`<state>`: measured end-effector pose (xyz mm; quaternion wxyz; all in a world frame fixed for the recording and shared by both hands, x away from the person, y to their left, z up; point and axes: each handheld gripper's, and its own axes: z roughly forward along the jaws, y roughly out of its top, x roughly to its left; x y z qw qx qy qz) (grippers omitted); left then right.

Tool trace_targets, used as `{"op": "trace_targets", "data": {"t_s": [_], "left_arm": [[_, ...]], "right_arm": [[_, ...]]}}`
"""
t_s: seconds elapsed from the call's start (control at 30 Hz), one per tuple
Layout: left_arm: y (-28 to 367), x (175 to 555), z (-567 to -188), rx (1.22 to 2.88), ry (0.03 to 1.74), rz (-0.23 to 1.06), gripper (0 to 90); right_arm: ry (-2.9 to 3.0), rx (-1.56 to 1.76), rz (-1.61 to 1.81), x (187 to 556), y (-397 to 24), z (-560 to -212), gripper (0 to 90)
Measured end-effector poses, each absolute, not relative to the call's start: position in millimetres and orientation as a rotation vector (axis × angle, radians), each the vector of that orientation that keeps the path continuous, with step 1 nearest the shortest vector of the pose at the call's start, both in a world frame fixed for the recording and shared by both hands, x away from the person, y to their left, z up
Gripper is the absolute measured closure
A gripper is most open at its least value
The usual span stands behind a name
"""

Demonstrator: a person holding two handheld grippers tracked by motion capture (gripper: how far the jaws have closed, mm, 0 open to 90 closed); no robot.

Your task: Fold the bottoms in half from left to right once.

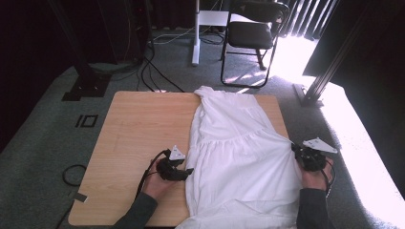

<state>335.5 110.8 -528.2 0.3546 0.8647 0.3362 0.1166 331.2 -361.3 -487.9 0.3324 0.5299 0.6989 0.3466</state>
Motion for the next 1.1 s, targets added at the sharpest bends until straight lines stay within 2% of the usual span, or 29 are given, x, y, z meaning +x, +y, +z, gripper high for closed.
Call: {"op": "trace_targets", "data": {"t_s": [0.1, 0.27, 0.5, 0.53, 0.6, 0.83, 0.93, 0.97, 1.03, 1.1], "left_arm": [[107.9, 338.7, -531.1, 2.235, 0.888, 0.300, 43.4], [100.5, 347.7, -539.6, 2.255, 0.935, 0.303, 43.4], [95.2, 351.9, -545.5, 2.252, 0.955, 0.343, 42.9], [94.2, 351.5, -545.8, 2.252, 0.952, 0.347, 42.4], [91.8, 350.5, -546.4, 2.260, 0.938, 0.368, 42.4], [86.1, 350.7, -546.3, 2.262, 0.932, 0.370, 45.2], [84.4, 351.7, -544.8, 2.262, 0.919, 0.346, 57.7], [85.0, 352.3, -544.6, 2.261, 0.916, 0.332, 69.8], [89.0, 354.5, -545.6, 2.249, 0.900, 0.266, 86.8], [94.9, 355.2, -547.0, 2.229, 0.896, 0.245, 90.0]], "right_arm": [[1.867, 1.435, 0.764, 342.5, -363.9, -510.9, 89.4], [1.900, 1.498, 0.723, 353.2, -366.7, -540.6, 88.8], [1.904, 1.537, 0.726, 358.2, -369.5, -556.6, 83.3], [1.895, 1.543, 0.741, 358.3, -370.9, -557.1, 74.9], [1.881, 1.560, 0.746, 358.7, -373.8, -556.9, 63.8], [1.881, 1.577, 0.834, 358.2, -377.0, -557.2, 56.4], [1.892, 1.622, 0.868, 361.4, -378.1, -559.5, 63.8], [1.888, 1.634, 0.871, 361.7, -379.7, -559.0, 70.7], [1.890, 1.648, 0.879, 361.7, -380.8, -558.3, 80.6], [1.896, 1.665, 0.901, 361.3, -381.7, -558.1, 86.1]]}}
